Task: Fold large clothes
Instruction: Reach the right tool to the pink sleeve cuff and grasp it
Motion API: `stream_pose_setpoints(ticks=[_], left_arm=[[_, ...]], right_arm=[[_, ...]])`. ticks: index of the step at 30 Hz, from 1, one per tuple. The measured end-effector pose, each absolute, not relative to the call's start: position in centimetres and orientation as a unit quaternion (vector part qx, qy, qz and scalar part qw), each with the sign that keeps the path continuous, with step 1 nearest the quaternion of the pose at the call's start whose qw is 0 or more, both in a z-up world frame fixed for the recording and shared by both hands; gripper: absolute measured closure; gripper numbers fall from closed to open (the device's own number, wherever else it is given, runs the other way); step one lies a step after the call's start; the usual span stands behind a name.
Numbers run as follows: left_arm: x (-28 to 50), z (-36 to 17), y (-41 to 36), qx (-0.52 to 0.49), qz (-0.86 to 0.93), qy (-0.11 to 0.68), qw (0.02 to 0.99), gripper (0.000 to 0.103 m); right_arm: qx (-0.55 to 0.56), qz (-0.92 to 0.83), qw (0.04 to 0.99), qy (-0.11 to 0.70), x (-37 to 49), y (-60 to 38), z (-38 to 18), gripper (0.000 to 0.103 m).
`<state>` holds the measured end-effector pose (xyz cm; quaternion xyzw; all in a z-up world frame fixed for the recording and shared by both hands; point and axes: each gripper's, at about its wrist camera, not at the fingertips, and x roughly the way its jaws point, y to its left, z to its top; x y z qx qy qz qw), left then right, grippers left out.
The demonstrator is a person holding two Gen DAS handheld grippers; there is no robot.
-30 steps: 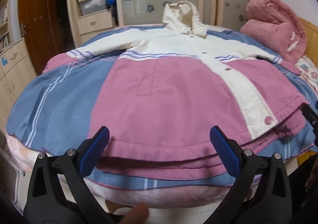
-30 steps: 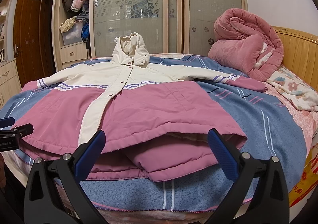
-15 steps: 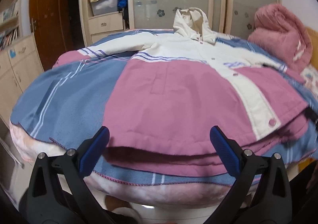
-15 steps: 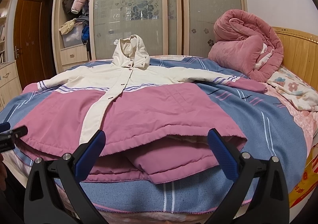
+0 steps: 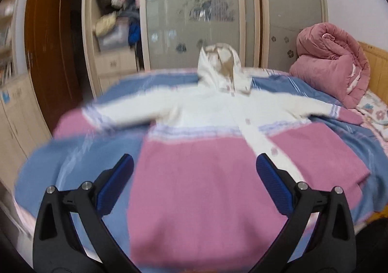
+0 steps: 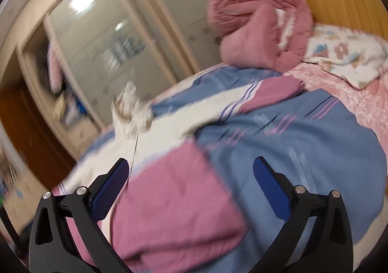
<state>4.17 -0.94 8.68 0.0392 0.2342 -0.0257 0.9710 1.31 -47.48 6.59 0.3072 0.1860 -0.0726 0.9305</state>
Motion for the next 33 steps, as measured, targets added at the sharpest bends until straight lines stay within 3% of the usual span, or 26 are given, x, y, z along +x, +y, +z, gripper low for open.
stream_pose_setpoints(ticks=[3,12,17,30,32,33], left_arm=[[7.6,9.7,-2.0,0.036,-0.019,0.227,0.973,0.002],[12.2,2.2,-0.8,-0.056,-0.067,0.306,0.948,0.002],[12.6,2.6,-2.6,0.003,-0.054,0.275,0.960,0.002],[15.4,1.6,-1.4,-0.003,-0.033,0.291,0.956,0.002],[15.4,2.0,-0.4,-0.027,-0.032,0.285,0.958,0.002],[15.4,2.1,-0.2,-0.033,-0.031,0.281,0.959,0.002]], right_arm=[[0.342,-0.089,0.917,0.186,3.1,-52.8,6.9,0.001],[0.447,-0.096,0.859,0.231,9.6,-62.3,1.4,0.003],[0.476,-0.119,0.840,0.234,13.5,-65.8,-1.1,0.014],[0.514,-0.209,0.784,0.278,21.3,-71.9,-6.4,0.015],[0.511,-0.222,0.785,0.271,21.8,-72.0,-6.4,0.035],[0.511,-0.233,0.782,0.269,21.8,-72.0,-6.2,0.058]])
